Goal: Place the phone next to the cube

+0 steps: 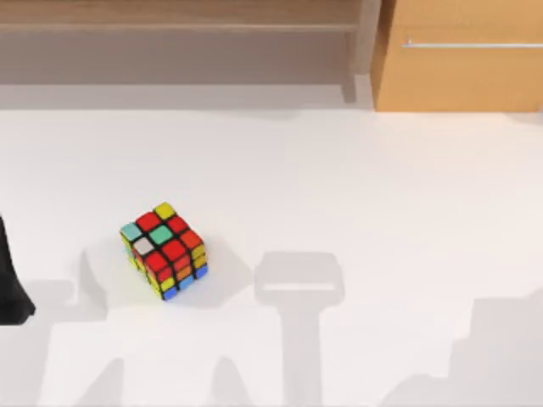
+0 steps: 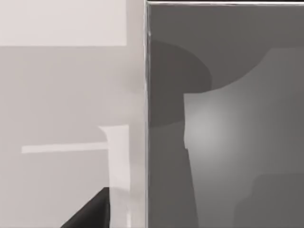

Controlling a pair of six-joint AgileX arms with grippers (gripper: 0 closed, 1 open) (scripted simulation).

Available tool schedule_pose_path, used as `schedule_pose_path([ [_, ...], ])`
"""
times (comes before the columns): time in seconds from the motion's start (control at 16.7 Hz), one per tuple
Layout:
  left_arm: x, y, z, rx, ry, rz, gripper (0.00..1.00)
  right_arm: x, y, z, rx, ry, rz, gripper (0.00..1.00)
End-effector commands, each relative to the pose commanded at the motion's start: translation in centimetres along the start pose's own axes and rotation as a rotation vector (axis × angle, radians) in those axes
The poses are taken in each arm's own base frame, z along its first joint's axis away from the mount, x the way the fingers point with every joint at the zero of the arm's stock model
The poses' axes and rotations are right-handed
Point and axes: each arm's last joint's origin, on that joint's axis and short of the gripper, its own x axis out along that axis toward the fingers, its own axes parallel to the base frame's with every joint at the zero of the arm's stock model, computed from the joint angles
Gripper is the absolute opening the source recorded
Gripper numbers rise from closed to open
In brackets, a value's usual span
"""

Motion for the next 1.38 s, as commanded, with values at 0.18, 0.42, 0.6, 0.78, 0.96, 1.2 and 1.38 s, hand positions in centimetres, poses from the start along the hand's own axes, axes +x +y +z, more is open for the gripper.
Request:
schedule_pose_path([
  [0.18, 0.0, 0.0, 0.0, 0.000, 0.000, 0.000, 1.00, 0.1, 0.1, -0.1, -0.003, -0.001, 0.000, 1.00],
  [0.42, 0.0, 0.0, 0.0, 0.000, 0.000, 0.000, 1.00, 2.4, 0.0, 0.1, 0.000, -0.008, 0.000, 1.00],
  [0.6, 0.0, 0.0, 0.0, 0.000, 0.000, 0.000, 1.00, 4.0, 0.0, 0.0, 0.000, -0.001, 0.000, 1.00],
  [0.78, 0.0, 0.0, 0.0, 0.000, 0.000, 0.000, 1.00, 4.0, 0.0, 0.0, 0.000, 0.000, 0.000, 1.00],
  [0.96, 0.0, 0.0, 0.0, 0.000, 0.000, 0.000, 1.00, 4.0, 0.0, 0.0, 0.000, 0.000, 0.000, 0.77],
  [1.2, 0.0, 0.0, 0.0, 0.000, 0.000, 0.000, 1.00, 4.0, 0.0, 0.0, 0.000, 0.000, 0.000, 0.47],
  [1.38, 0.0, 0.0, 0.0, 0.000, 0.000, 0.000, 1.00, 4.0, 0.0, 0.0, 0.000, 0.000, 0.000, 0.25],
])
